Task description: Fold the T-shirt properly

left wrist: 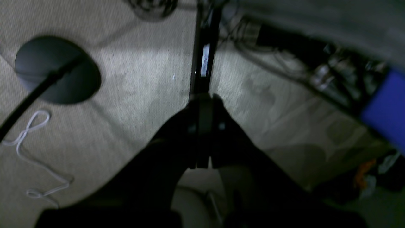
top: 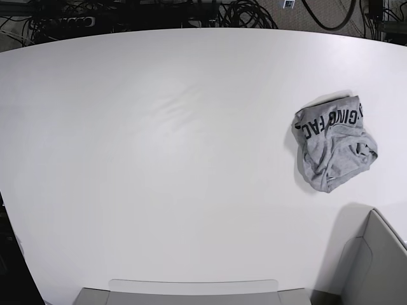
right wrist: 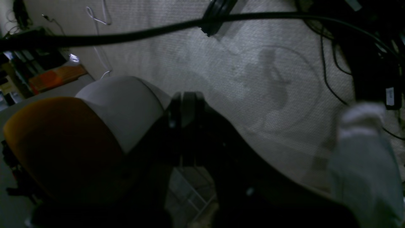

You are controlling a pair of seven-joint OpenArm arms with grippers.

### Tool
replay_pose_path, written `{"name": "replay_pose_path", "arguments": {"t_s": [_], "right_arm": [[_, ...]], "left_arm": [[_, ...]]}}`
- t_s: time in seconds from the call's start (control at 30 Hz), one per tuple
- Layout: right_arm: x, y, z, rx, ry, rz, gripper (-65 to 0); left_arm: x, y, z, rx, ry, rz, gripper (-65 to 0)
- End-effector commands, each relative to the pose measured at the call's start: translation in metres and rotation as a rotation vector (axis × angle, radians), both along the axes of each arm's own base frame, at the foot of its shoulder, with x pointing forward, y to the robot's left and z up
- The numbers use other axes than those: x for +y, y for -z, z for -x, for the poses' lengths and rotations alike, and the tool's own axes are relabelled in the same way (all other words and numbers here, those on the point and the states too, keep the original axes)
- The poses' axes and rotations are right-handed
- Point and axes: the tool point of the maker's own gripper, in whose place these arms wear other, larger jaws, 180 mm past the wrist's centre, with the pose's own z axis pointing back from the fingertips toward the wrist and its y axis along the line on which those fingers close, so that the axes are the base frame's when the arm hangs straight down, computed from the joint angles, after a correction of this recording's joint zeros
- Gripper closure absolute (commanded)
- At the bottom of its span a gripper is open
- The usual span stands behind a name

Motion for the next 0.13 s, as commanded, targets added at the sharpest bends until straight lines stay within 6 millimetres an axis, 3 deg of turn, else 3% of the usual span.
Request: {"name": "replay_pose_path", "arguments": {"t_s": [0.0,0.1], "right_arm": [[0.0,-0.004,0.009,0.023,-0.001,-0.014,0.0],[0.003,-0.004,0.009,0.024,0.0,-0.02,0.0]], "left_arm": [[0.007,0.0,0.003,0.007,0.0,-0.01,0.0],[-0.005,0.003,0.001,0.008,-0.017,0.007,0.0]]}}
